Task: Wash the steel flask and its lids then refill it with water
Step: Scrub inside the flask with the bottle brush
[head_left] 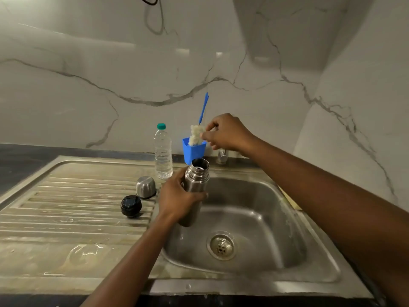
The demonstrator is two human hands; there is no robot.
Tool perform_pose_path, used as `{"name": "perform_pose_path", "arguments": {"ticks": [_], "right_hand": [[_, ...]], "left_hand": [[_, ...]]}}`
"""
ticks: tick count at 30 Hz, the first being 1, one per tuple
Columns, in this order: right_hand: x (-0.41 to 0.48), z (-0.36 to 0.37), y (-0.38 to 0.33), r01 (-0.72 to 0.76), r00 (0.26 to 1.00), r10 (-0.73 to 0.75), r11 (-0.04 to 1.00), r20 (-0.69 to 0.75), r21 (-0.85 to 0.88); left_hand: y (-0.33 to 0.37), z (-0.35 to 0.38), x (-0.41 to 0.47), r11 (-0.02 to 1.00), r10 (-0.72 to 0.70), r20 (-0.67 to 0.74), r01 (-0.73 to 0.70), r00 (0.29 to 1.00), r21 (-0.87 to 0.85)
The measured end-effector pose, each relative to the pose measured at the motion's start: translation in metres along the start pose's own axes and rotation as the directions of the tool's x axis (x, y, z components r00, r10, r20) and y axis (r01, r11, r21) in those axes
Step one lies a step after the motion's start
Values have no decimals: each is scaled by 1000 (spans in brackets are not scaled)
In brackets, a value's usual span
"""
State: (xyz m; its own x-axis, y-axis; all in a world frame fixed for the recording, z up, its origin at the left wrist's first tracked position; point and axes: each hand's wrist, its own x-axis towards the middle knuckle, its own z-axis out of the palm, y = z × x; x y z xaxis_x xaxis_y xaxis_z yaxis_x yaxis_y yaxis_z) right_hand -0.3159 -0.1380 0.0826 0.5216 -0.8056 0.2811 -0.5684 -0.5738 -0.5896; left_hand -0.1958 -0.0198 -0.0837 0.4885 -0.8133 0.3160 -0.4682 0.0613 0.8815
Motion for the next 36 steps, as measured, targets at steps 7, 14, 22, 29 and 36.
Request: {"name": "perform_pose_path", "arguments": {"ticks": [7, 14, 22, 29, 36], "right_hand": [[84, 47, -5, -329, 943, 331, 914, 32, 237], [132, 62, 9, -285, 948, 298, 951, -107, 122], [144, 35, 2, -163, 955, 180, 983, -236, 90], [136, 16, 2, -96, 944, 119, 991, -307, 90], [115, 11, 8, -53, 944, 113, 979, -310, 195]], "left_hand": [[-21, -4, 14, 985, -67, -23, 62, 998, -161], [-31, 0, 17, 979, -116, -44, 107, 992, -172], [-32, 3, 18, 983, -121, -43, 114, 992, -146], [-31, 3, 14, 985, -129, -39, 124, 991, -120], [-30, 3, 14, 987, -121, -43, 116, 992, -111]]}}
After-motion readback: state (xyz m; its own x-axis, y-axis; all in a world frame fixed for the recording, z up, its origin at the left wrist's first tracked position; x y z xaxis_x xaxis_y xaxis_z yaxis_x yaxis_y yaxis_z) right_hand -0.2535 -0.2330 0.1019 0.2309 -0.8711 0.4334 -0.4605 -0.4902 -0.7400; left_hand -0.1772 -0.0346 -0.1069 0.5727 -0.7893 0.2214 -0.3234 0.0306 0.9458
